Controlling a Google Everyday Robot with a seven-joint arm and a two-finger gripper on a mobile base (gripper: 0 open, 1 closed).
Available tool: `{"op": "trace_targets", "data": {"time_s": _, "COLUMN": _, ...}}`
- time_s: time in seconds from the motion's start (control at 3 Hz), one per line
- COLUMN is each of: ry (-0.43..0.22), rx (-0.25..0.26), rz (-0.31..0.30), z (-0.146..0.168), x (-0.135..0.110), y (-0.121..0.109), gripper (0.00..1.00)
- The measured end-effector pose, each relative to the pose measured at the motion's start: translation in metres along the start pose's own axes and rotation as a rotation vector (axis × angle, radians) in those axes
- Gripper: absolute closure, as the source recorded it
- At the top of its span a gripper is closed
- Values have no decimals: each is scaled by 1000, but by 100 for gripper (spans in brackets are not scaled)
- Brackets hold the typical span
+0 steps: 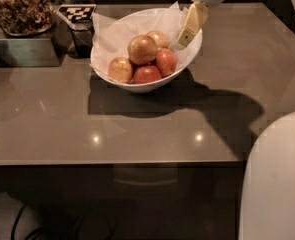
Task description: Pick apple from white bowl
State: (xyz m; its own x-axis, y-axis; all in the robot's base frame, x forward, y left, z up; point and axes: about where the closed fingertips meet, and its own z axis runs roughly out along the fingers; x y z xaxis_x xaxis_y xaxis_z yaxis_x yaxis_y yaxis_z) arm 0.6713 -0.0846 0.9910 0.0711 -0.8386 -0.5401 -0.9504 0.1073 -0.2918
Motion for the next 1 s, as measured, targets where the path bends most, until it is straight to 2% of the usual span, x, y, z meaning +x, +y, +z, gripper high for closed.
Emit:
{"op": "trace_targets", "data": {"time_s": 0.33, "ry": -81, "rx": -38, "rz": 4, "z": 29, "x": -18, "y": 1, "gripper": 0}}
{"op": "trace_targets", "data": {"time_s": 0.67, "ry": -83, "rx": -39, "rz": 3, "z": 29, "x": -19, "y": 2, "gripper": 10}}
{"op": "trace_targets", "data": {"time_s": 1.0, "ry": -83, "rx": -39, "rz": 3, "z": 29, "x": -19, "y": 2, "gripper": 26}}
